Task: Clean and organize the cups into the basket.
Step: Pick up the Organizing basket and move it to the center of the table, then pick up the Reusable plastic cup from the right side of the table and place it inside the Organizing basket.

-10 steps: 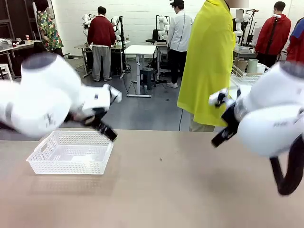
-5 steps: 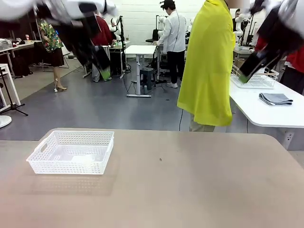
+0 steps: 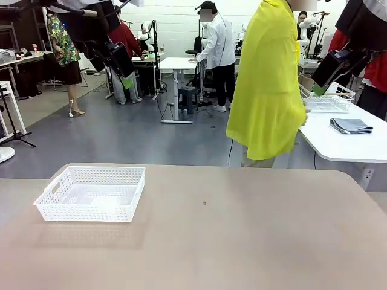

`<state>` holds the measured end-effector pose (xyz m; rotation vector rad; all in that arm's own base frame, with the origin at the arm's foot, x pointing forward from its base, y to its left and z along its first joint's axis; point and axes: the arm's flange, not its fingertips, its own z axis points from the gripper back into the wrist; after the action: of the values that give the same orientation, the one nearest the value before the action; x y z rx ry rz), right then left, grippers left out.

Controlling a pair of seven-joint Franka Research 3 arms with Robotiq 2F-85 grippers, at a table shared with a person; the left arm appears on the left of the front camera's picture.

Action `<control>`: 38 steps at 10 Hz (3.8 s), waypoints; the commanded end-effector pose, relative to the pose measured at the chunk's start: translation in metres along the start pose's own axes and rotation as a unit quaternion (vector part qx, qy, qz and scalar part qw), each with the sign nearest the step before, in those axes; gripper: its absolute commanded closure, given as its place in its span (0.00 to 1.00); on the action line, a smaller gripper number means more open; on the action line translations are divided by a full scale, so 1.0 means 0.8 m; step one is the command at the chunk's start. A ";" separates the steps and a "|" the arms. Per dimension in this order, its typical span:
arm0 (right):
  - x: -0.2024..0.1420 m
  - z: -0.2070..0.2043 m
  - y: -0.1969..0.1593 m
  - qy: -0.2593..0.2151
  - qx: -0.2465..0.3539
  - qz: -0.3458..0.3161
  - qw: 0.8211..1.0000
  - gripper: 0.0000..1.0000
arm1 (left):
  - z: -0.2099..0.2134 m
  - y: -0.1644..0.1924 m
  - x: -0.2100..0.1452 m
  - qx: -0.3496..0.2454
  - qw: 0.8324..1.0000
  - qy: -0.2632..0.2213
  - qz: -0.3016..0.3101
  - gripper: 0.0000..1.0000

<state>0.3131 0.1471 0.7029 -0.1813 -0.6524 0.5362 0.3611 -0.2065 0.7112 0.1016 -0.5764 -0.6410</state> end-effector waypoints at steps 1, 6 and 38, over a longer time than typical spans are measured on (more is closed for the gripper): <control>0.000 0.003 0.001 -0.001 -0.005 0.000 1.000 0.00 | 0.002 0.002 0.000 0.002 1.000 -0.001 0.001 0.00; -0.186 -0.113 -0.205 -0.014 0.489 -0.365 0.792 0.00 | -0.020 0.228 -0.153 -0.461 0.819 0.054 0.337 0.00; -0.491 -0.206 -0.375 0.009 0.534 -0.550 0.642 0.00 | -0.163 0.434 -0.528 -0.541 0.645 -0.083 0.533 0.00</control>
<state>0.2811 -0.3148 0.4644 1.2998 -0.2388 -0.3523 0.3462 0.3145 0.4896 -1.3910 -0.2485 0.2645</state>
